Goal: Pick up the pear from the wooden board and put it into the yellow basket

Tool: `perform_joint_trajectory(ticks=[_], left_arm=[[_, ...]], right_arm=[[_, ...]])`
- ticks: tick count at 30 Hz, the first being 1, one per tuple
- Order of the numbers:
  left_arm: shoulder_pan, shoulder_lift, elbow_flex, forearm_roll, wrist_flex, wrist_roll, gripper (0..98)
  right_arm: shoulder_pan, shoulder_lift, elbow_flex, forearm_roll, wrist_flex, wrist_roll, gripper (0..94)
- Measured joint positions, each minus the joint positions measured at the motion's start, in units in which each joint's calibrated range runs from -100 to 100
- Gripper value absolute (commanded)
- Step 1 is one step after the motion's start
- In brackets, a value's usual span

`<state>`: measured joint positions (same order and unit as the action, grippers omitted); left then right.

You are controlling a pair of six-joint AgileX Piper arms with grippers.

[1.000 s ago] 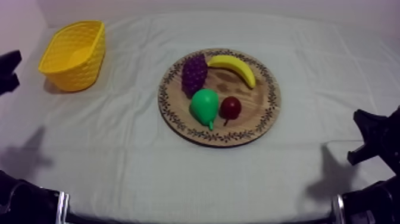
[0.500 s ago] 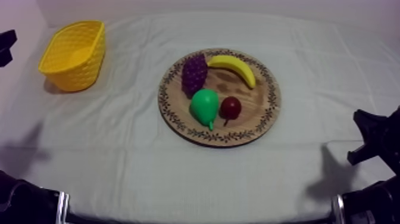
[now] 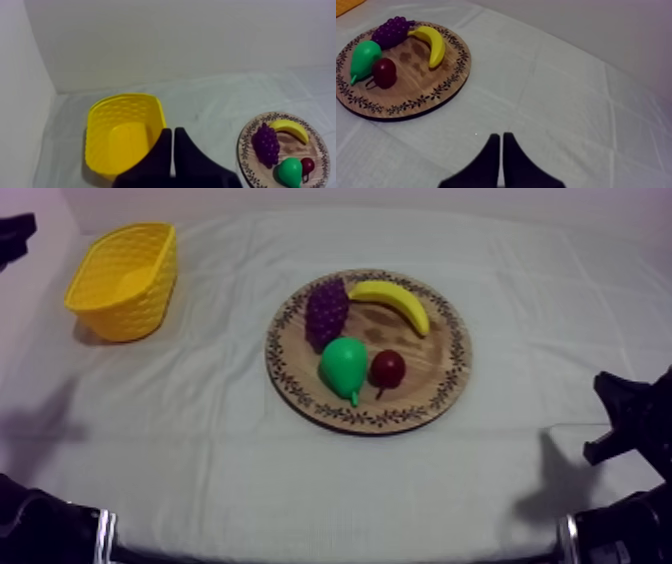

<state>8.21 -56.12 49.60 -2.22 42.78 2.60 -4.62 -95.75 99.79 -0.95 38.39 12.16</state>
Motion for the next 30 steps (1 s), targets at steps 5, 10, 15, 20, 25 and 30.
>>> perform_joint_trajectory(ticks=[5,10,15,20,25,30], left_arm=[[2.04,8.6,-9.55,-0.08,4.18,0.15,0.0],[5.48,16.84,-18.4,-1.06,6.86,1.84,0.0],[9.97,23.33,-24.54,-3.3,9.07,4.98,0.0],[14.72,27.98,-28.56,-4.61,11.21,7.74,0.0],[19.43,32.34,-32.08,-6.04,15.65,11.0,0.0],[23.28,35.42,-33.33,-6.29,18.58,13.92,0.0]], right_arm=[[0.0,0.0,0.0,0.0,0.0,0.0,0.5],[0.0,0.0,0.0,0.0,0.0,0.0,0.5],[0.0,0.0,0.0,0.0,0.0,0.03,0.5],[0.0,0.0,0.0,0.0,0.0,0.03,0.5],[0.0,0.0,0.0,0.0,0.0,0.03,0.5],[0.0,0.0,0.0,0.0,0.0,0.03,0.5]])
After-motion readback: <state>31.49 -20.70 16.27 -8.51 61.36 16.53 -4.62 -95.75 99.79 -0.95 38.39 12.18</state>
